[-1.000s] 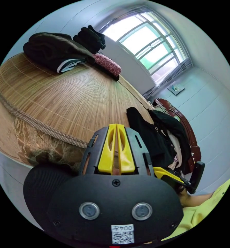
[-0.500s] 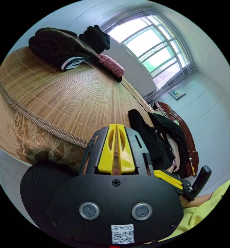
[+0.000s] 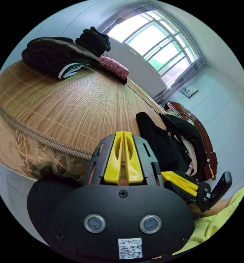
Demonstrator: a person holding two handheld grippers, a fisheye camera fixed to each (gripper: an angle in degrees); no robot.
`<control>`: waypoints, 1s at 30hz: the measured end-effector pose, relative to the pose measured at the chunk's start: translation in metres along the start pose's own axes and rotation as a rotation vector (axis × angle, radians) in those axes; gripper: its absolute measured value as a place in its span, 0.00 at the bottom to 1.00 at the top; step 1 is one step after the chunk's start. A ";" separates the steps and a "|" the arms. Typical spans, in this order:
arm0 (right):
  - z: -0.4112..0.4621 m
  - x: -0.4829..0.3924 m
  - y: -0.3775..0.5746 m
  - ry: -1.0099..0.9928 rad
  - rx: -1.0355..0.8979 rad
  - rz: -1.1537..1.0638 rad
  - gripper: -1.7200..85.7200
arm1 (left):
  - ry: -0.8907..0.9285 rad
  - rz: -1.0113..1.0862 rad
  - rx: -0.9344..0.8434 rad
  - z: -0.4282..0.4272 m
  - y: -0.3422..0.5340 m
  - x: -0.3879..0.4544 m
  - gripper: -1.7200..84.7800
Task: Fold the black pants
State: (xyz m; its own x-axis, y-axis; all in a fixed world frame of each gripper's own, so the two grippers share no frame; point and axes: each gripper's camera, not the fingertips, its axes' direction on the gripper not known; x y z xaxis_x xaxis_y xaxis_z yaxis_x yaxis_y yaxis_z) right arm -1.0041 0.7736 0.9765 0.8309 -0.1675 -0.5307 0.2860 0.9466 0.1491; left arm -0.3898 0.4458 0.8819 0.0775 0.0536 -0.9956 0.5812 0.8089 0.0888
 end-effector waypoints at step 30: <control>-0.098 0.666 0.589 -0.072 0.469 1.427 0.18 | -0.200 0.653 -0.378 0.137 0.003 0.263 0.03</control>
State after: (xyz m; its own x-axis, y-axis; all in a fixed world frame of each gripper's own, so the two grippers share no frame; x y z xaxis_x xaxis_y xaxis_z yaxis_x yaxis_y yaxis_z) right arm -0.3290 1.2470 0.6291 0.5526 0.7671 0.3258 -0.6501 0.1521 0.7444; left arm -0.2568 0.3821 0.6245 0.4744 0.5099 -0.7176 0.0553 0.7963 0.6023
